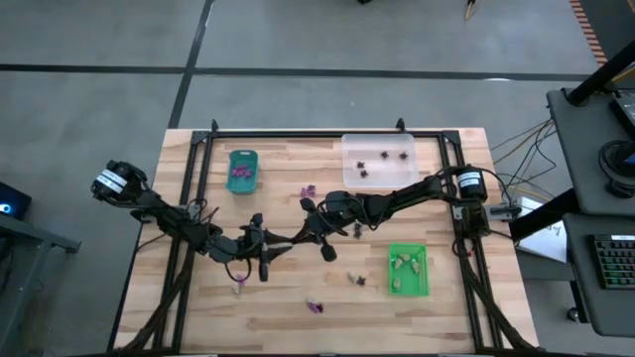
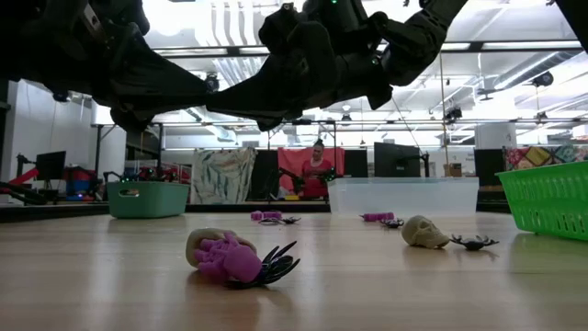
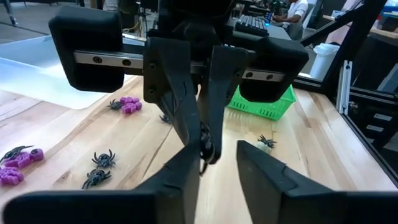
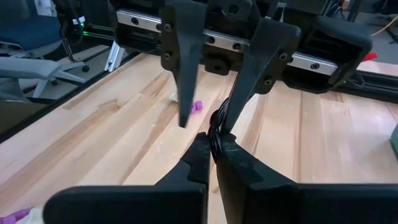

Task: Sort Halloween decoration
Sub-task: Put the black spider toy into the white bin, then put the purple skeleton toy into the blue bin

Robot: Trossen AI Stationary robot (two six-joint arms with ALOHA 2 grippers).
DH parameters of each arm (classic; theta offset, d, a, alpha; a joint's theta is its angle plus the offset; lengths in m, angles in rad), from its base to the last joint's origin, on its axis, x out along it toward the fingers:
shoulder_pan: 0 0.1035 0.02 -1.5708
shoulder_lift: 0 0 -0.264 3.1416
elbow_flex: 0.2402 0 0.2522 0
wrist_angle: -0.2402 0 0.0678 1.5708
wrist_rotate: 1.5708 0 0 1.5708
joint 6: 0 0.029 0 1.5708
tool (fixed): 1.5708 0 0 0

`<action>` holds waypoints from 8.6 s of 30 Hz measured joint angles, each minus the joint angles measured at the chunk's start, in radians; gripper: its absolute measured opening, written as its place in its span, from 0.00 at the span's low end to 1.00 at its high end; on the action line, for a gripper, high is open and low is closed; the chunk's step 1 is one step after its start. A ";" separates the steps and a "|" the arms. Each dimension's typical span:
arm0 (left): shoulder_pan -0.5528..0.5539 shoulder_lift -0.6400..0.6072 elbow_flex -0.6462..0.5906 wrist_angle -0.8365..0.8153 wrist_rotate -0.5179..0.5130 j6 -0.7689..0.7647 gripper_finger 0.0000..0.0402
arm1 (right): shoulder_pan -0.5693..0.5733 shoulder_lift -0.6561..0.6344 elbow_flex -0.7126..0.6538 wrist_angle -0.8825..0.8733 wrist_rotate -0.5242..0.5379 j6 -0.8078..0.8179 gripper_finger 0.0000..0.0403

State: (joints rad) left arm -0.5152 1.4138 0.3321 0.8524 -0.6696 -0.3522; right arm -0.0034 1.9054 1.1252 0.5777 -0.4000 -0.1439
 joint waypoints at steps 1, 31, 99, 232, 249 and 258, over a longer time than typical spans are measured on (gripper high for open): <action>0.000 -0.002 0.000 -0.008 0.000 0.000 0.26 | -0.003 -0.001 0.000 -0.005 0.000 0.009 0.02; 0.000 -0.061 0.000 -0.460 -0.001 -0.327 0.44 | -0.153 -0.188 0.030 -0.716 0.648 -0.028 0.02; 0.015 -0.059 0.296 -0.915 0.016 -0.364 0.44 | -0.179 -0.310 0.180 -1.063 0.412 0.040 0.31; 0.475 -0.037 0.362 -0.814 0.313 0.087 0.44 | -0.242 -0.633 -0.158 -0.794 0.393 0.145 0.29; 0.444 -0.094 0.348 -0.969 0.279 0.105 0.44 | -0.224 -0.378 0.056 -0.778 0.427 -0.091 0.29; 0.426 -0.152 0.348 -1.126 0.184 0.039 0.44 | -0.249 -0.148 0.201 -0.797 0.427 -0.109 0.29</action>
State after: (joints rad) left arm -0.0895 1.2616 0.6801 -0.2735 -0.4859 -0.3132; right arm -0.2520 1.7570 1.3265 -0.2193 0.0272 -0.2533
